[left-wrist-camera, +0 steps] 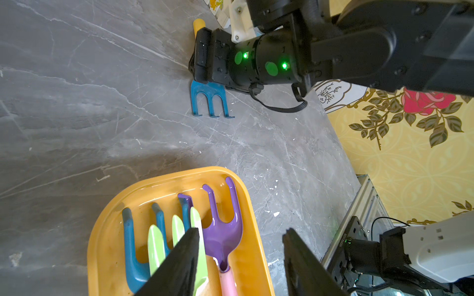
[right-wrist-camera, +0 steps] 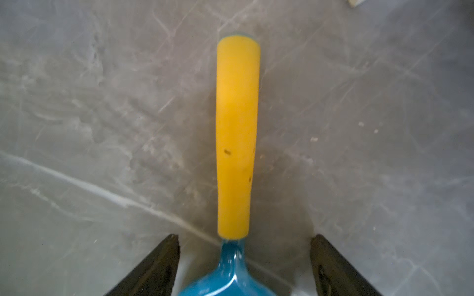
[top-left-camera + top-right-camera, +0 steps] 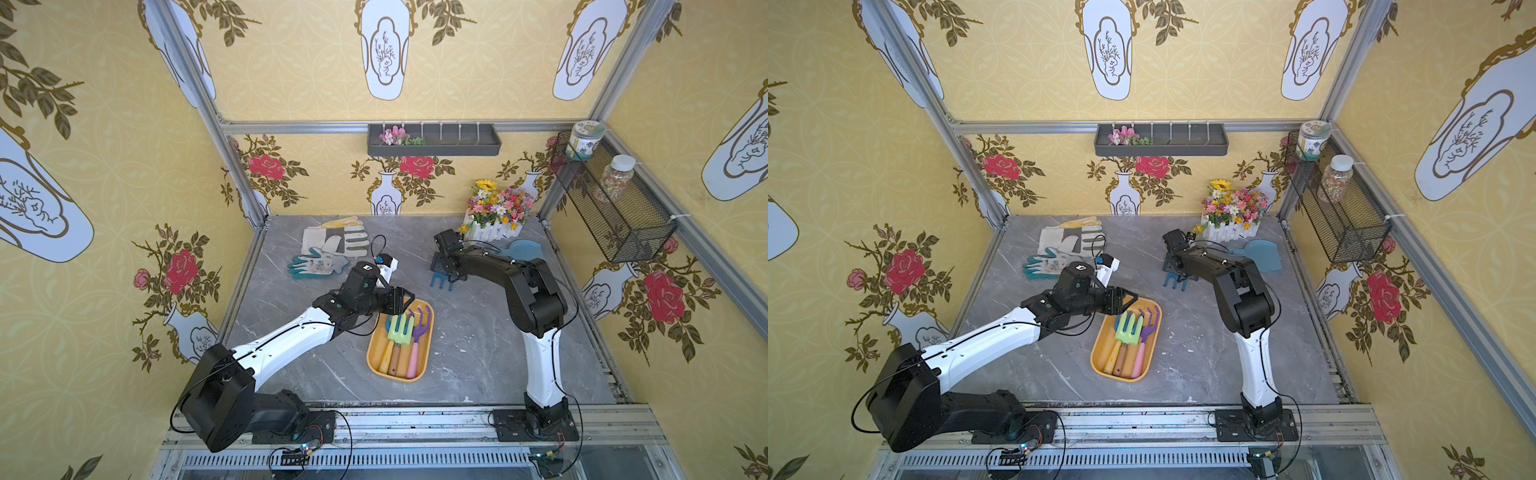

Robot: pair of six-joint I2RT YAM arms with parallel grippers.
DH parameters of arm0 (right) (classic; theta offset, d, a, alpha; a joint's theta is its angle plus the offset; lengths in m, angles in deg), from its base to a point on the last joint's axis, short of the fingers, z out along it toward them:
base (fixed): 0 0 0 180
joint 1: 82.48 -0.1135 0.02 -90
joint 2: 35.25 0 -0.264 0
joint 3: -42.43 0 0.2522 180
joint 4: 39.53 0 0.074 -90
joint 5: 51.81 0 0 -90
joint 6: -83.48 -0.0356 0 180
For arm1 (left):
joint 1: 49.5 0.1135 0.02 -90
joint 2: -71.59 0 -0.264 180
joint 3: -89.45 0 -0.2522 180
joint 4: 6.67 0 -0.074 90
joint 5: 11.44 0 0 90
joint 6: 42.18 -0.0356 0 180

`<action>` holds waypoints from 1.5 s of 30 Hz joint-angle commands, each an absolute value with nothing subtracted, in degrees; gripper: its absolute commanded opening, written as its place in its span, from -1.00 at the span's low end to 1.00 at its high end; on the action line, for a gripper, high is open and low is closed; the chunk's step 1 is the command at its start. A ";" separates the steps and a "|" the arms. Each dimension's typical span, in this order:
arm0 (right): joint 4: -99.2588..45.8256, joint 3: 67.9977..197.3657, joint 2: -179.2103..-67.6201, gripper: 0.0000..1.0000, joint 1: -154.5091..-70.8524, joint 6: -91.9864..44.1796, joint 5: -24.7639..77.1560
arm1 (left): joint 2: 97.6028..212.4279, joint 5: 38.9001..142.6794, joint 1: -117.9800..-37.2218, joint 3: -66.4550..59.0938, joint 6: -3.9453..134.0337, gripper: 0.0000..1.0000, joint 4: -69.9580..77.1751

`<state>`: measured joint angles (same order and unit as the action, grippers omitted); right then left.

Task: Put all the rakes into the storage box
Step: Pick up the rake at the center of the board.

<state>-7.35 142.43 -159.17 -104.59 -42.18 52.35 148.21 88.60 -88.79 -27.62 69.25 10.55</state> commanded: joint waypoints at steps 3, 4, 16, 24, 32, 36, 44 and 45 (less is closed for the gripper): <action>-4.13 140.06 -159.85 -0.15 -104.98 -40.57 49.30 | 147.70 87.53 -88.70 -28.05 68.48 0.14 9.21; -4.85 138.80 -159.20 -0.29 -105.07 -40.80 48.87 | 147.70 87.36 -88.75 -28.09 68.46 0.14 9.13; -17.51 119.51 -141.61 -1.00 -104.95 -42.48 38.26 | 149.27 88.92 -88.18 -28.36 69.33 0.16 7.10; -22.33 110.42 -129.17 -1.00 -104.80 -36.76 27.58 | 149.28 91.12 -87.41 -29.58 70.39 0.16 4.62; -23.10 108.81 -120.07 -1.00 -105.61 -30.23 7.43 | 149.64 102.53 -80.94 -33.36 77.09 0.28 -5.53; -20.29 110.57 -119.10 -1.00 -108.03 -27.85 1.74 | 150.42 103.52 -80.53 -32.58 77.09 1.00 -5.33; -19.05 112.04 -119.92 -1.00 -110.41 -26.98 -0.76 | 149.28 101.53 -80.57 -31.92 73.52 1.00 -2.11; -19.37 112.12 -120.10 -1.00 -110.55 -26.97 -1.66 | 149.27 101.05 -80.53 -31.96 73.42 1.00 -1.97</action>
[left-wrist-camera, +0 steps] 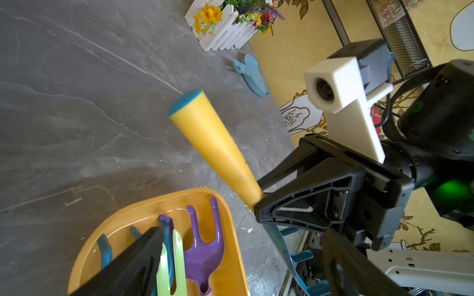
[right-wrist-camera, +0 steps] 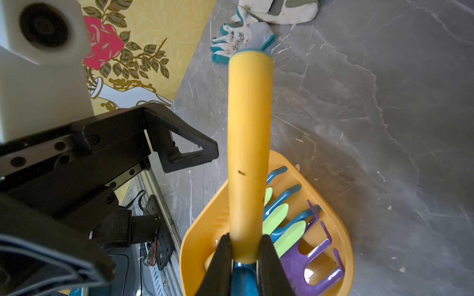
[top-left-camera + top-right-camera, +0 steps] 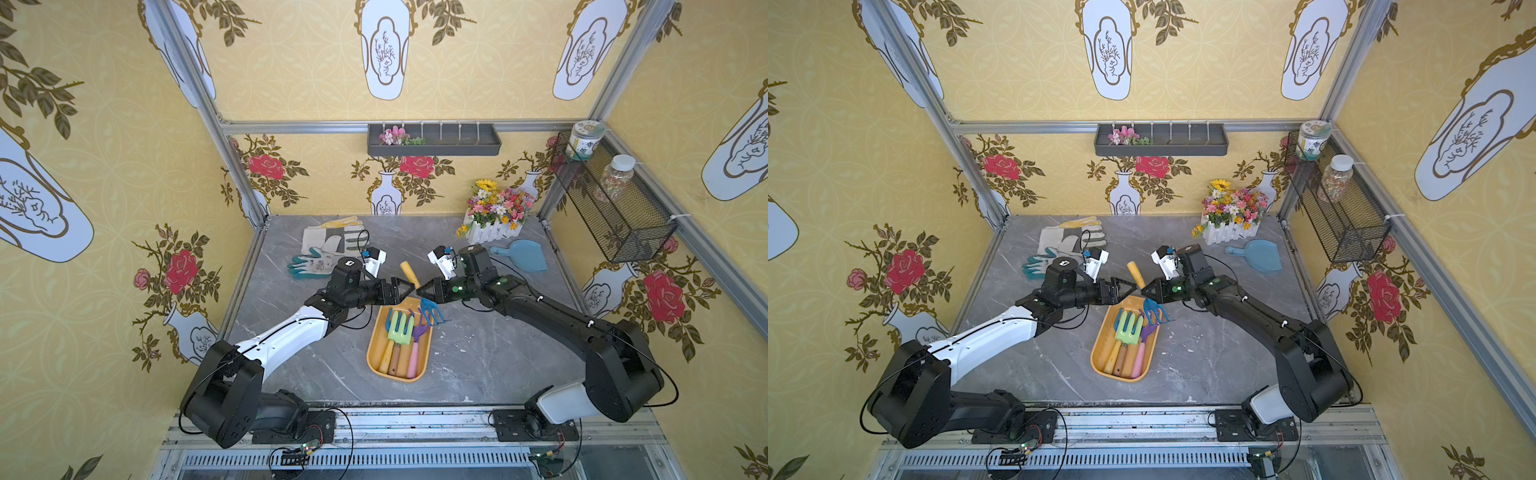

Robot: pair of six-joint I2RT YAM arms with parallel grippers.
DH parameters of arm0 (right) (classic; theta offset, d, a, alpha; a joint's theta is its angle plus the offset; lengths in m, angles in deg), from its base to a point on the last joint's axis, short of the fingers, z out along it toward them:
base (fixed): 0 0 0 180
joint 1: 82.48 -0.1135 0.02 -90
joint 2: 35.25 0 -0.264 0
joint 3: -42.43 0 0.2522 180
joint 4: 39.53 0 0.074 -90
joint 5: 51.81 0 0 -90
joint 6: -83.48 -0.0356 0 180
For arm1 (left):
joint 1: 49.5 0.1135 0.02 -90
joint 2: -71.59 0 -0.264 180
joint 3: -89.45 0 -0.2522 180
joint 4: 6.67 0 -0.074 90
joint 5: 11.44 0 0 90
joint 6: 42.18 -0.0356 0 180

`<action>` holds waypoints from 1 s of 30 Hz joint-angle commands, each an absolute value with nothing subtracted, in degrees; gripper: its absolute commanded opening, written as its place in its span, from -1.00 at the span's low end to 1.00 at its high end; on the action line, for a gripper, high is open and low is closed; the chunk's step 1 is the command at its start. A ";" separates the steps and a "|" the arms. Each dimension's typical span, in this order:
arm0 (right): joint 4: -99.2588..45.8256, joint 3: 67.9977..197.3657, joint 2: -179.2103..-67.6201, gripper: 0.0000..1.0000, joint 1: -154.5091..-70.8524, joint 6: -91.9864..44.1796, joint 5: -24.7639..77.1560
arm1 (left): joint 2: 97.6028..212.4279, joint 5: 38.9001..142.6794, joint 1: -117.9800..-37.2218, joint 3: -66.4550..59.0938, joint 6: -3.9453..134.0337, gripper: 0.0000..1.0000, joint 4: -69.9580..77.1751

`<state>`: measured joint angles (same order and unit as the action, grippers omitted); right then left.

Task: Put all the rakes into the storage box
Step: Pick up the rake at the center of the board.

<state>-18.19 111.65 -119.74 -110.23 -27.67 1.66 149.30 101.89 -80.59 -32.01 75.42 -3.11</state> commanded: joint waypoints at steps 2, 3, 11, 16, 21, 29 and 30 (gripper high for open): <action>-19.70 112.40 -120.56 -1.00 -111.16 -26.78 -3.43 | 149.82 100.08 -80.53 -31.64 73.40 1.00 -1.38; -19.61 112.59 -120.80 -1.00 -111.42 -26.61 -4.27 | 150.25 99.94 -80.53 -31.34 73.27 1.00 -1.19; -19.69 112.89 -120.74 -1.00 -114.51 -26.47 -7.60 | 155.17 99.00 -80.54 -28.45 73.03 0.90 -1.98; -20.84 111.84 -118.79 -1.00 -114.82 -27.52 -7.47 | 157.02 99.48 -80.53 -28.51 73.17 -0.89 -2.49; -19.43 112.11 -117.35 -0.87 -114.89 -27.50 -5.40 | 157.36 100.14 -80.53 -29.06 73.22 -1.00 -1.84; -17.62 113.68 -115.33 0.39 -114.99 -29.24 4.97 | 154.35 96.25 -80.55 -28.32 73.64 -1.00 0.95; -17.32 113.82 -115.31 0.41 -115.00 -29.11 5.61 | 153.84 96.01 -80.53 -28.18 73.80 -1.00 0.98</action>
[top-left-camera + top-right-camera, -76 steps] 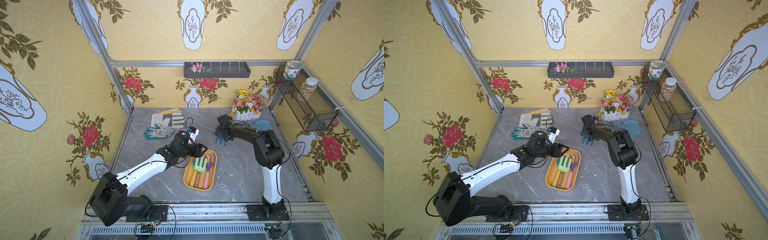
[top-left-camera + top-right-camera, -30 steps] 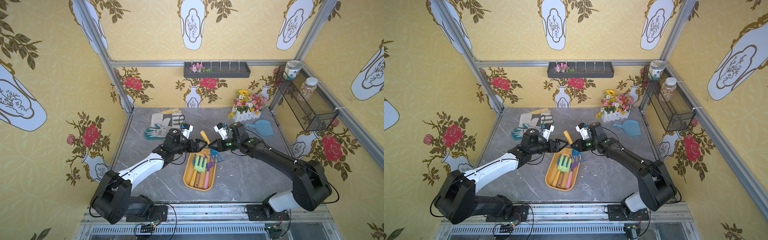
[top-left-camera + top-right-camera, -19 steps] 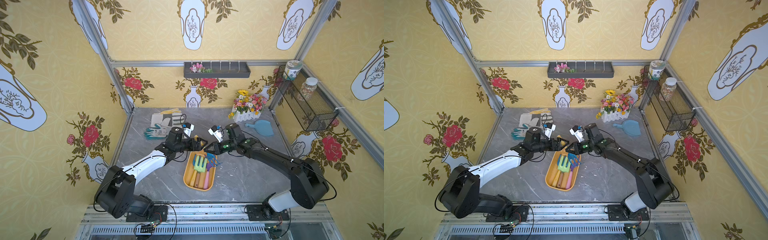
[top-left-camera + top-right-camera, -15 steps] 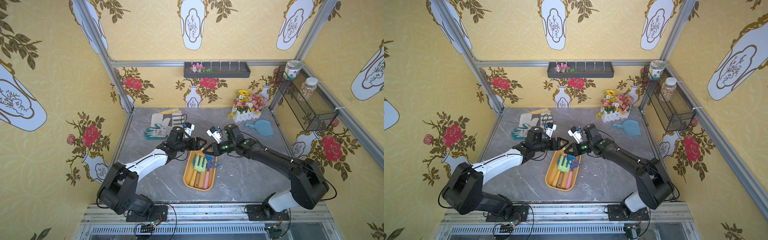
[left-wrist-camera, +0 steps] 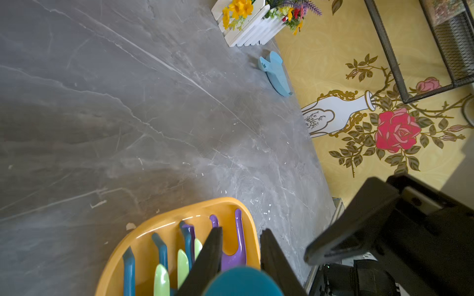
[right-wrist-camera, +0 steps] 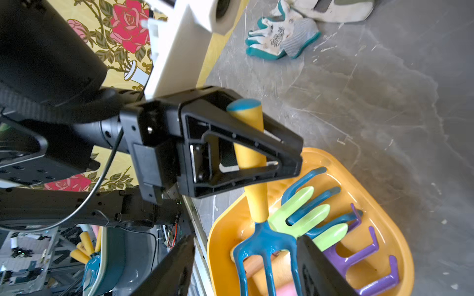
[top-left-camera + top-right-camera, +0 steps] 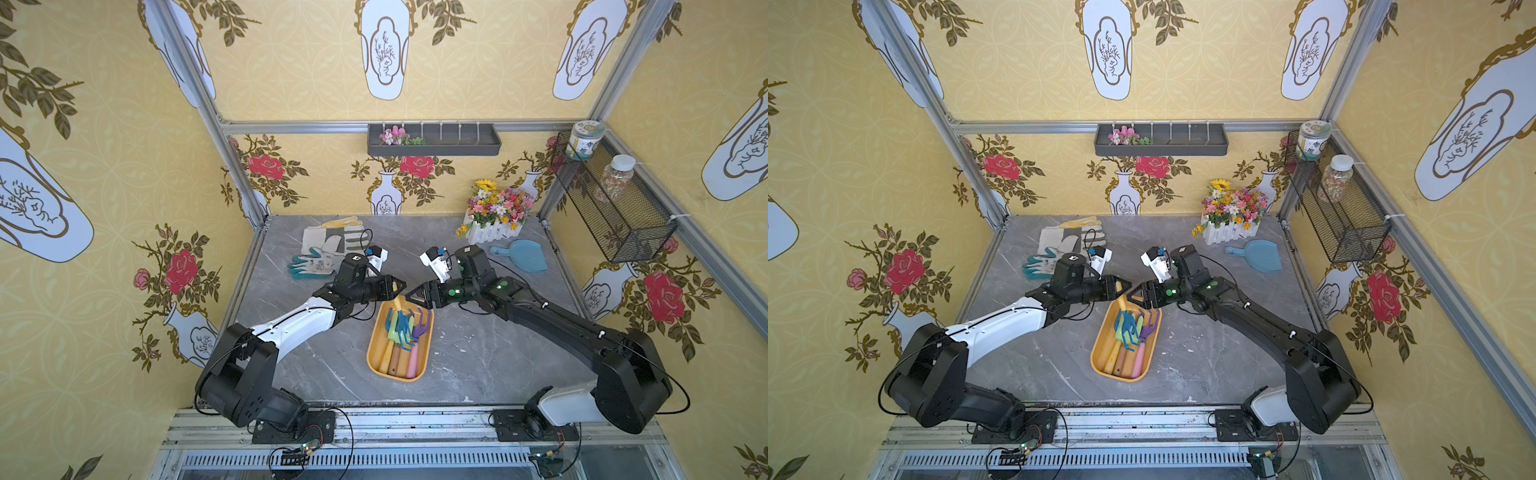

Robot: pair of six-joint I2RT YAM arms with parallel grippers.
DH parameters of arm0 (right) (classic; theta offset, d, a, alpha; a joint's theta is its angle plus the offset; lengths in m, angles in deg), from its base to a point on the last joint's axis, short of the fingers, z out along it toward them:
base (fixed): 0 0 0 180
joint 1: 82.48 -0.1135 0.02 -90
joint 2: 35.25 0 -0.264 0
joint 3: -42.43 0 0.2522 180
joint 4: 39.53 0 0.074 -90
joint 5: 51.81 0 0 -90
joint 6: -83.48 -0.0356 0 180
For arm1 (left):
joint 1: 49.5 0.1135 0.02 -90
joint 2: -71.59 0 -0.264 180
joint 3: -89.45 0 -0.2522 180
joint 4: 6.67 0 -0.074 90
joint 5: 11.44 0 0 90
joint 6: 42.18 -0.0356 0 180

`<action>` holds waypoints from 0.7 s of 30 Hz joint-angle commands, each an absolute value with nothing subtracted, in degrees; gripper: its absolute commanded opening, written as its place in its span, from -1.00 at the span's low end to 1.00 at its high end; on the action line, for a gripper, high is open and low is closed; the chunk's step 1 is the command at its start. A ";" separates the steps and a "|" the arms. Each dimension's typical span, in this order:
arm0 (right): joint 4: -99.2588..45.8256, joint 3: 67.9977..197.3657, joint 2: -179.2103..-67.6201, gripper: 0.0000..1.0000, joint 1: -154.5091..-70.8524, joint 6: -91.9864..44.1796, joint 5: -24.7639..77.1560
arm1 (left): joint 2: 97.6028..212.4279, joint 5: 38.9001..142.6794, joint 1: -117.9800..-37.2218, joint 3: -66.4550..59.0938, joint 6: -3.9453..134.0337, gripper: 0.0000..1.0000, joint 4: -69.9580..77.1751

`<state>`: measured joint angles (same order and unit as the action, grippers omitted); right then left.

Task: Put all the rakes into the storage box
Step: Pick up the rake at the center of the board.

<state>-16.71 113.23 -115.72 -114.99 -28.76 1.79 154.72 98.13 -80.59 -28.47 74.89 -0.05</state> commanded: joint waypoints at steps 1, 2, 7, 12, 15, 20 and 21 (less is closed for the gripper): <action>-16.73 114.22 -115.44 0.42 -115.00 -28.91 5.75 | 153.38 95.56 -80.53 -28.02 74.12 -1.00 0.94; -16.28 114.40 -115.74 0.43 -115.06 -28.81 5.63 | 152.86 95.17 -80.53 -27.71 74.65 -1.00 0.94; -13.27 116.35 -117.08 0.43 -118.01 -27.17 6.64 | 152.19 92.54 -79.44 -23.32 76.52 -1.00 4.90; -2.65 124.53 -120.51 0.44 -125.51 -21.20 20.96 | 155.55 86.77 -79.00 -14.84 75.57 -1.00 16.31; 3.28 129.69 -124.49 0.46 -131.77 -17.58 31.36 | 156.08 85.12 -78.90 -14.35 76.55 -1.00 16.72; 7.15 133.27 -129.73 0.46 -139.82 -15.65 49.77 | 156.11 86.76 -78.30 -14.68 79.30 -1.00 15.79; 7.10 133.27 -130.26 0.46 -140.72 -15.41 52.78 | 155.94 87.06 -78.17 -14.62 79.66 -1.00 15.79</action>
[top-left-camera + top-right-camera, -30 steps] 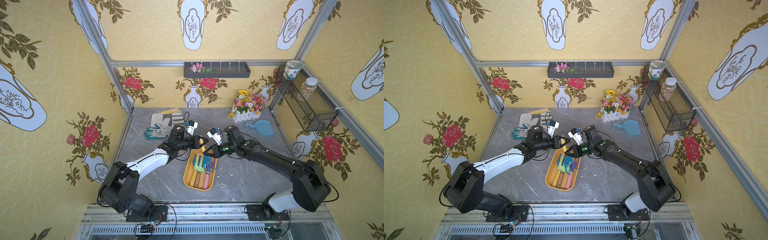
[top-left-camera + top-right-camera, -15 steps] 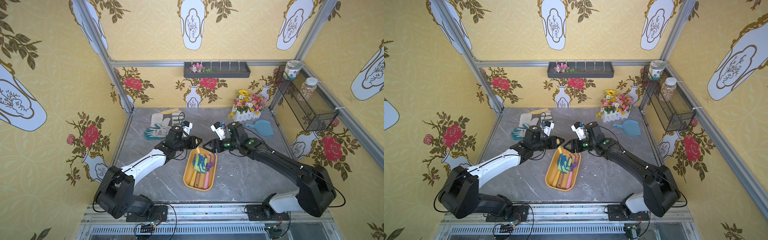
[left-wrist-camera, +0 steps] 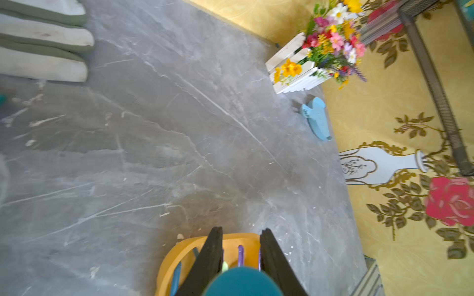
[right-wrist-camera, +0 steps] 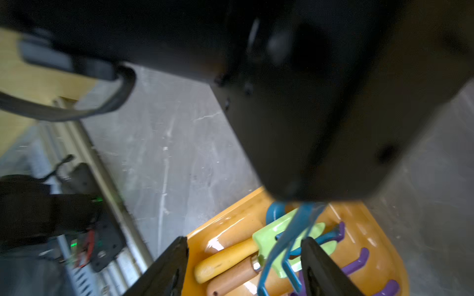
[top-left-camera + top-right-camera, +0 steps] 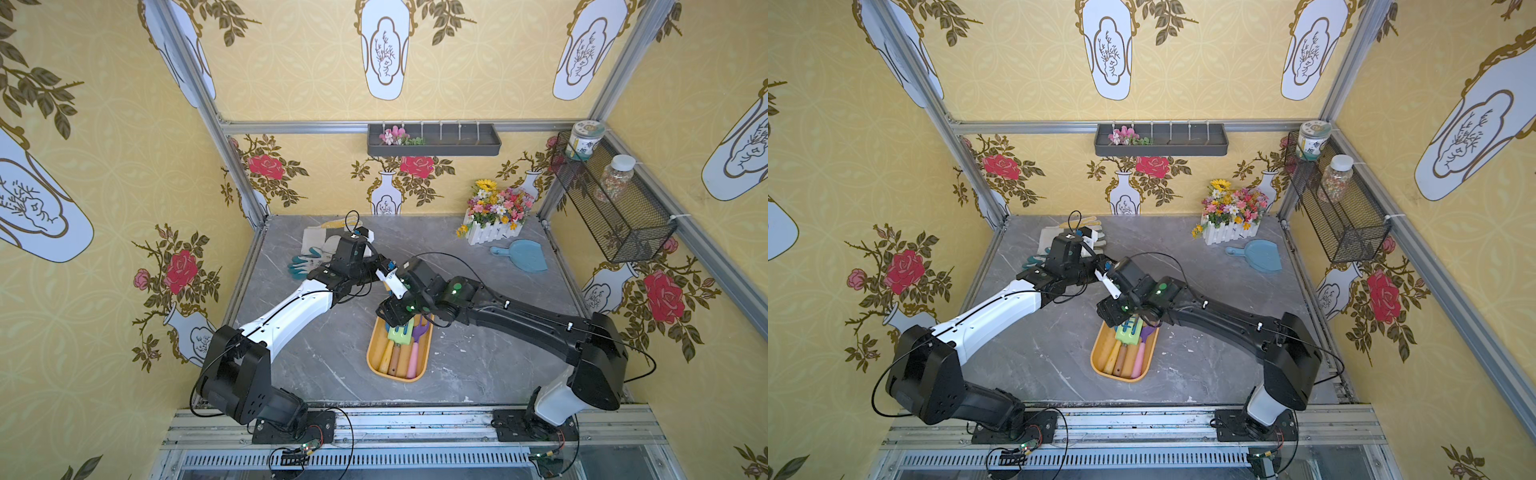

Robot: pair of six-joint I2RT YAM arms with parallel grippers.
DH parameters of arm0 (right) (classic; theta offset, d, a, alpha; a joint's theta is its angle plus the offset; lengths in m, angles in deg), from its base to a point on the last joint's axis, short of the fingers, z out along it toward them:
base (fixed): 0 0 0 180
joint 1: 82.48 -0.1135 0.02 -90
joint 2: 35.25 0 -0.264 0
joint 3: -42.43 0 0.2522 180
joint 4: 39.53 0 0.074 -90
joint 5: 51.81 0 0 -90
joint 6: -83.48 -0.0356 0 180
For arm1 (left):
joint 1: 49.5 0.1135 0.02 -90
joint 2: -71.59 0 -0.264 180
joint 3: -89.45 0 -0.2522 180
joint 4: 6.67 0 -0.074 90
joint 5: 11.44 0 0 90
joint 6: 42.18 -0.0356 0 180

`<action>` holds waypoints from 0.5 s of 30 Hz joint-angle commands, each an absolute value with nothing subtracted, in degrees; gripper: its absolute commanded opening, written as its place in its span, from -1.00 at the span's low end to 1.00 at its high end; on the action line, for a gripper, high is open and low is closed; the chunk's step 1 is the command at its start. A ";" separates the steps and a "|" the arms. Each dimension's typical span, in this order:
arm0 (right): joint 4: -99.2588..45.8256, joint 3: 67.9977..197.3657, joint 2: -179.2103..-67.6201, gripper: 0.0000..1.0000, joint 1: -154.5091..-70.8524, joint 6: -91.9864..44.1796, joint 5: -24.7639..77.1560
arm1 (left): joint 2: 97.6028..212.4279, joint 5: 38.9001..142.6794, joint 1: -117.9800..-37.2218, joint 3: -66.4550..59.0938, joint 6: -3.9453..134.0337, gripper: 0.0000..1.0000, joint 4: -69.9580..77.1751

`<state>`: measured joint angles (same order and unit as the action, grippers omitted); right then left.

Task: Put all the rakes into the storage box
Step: Pick up the rake at the center of the board.

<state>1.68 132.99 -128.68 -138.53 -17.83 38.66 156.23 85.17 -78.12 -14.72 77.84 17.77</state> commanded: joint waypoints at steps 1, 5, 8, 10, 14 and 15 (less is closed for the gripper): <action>7.00 133.15 -130.73 0.46 -141.55 -15.61 55.95 | 155.57 87.34 -78.07 -14.60 79.90 -1.00 15.79; 4.04 130.86 -130.70 0.46 -142.34 -16.59 59.23 | 154.66 88.67 -77.22 -13.59 80.89 -1.00 16.96; 2.81 129.25 -130.13 0.44 -142.59 -17.52 61.24 | 153.97 89.99 -76.49 -12.93 81.51 -1.00 17.48; 2.29 128.43 -129.46 0.40 -142.55 -18.00 62.42 | 153.70 90.21 -76.10 -12.39 81.37 -1.00 18.22; 0.53 126.52 -127.44 -0.13 -142.27 -17.43 63.61 | 153.24 90.40 -74.58 -12.27 81.31 -1.00 18.82; 0.22 126.15 -127.00 -0.34 -142.08 -17.42 63.64 | 153.20 90.39 -74.21 -12.24 81.27 -1.00 18.95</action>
<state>2.86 126.76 -128.07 -142.38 -16.91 60.43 153.32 89.98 -75.26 -12.27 82.06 18.38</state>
